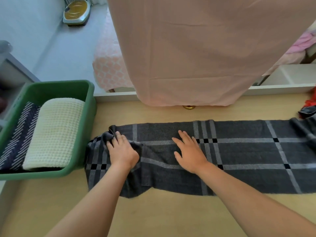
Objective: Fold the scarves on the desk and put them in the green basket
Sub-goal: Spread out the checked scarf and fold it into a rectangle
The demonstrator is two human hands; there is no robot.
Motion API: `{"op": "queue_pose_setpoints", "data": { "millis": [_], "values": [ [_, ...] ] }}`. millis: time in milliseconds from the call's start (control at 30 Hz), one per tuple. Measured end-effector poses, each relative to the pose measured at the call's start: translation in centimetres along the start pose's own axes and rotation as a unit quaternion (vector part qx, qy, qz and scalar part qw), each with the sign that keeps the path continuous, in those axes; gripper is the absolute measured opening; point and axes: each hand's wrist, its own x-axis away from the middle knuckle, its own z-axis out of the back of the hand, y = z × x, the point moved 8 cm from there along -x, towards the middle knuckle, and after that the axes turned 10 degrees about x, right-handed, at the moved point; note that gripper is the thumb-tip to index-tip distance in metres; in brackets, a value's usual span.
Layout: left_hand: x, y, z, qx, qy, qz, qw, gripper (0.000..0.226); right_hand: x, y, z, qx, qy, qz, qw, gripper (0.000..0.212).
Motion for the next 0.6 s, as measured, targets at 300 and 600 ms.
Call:
{"op": "queue_pose_setpoints", "data": {
  "millis": [300,600],
  "values": [
    [4.5,4.0,-5.7,0.008,-0.107,-0.214,0.971,0.129,4.4,1.1,-3.3,0.060,-0.089,-0.095,0.990,0.089],
    [7.6,1.7,-2.5,0.123,0.068,-0.228,0.963,0.084,6.5,-2.8,-2.4,0.085,-0.073,0.006,0.994,0.080]
  ]
}}
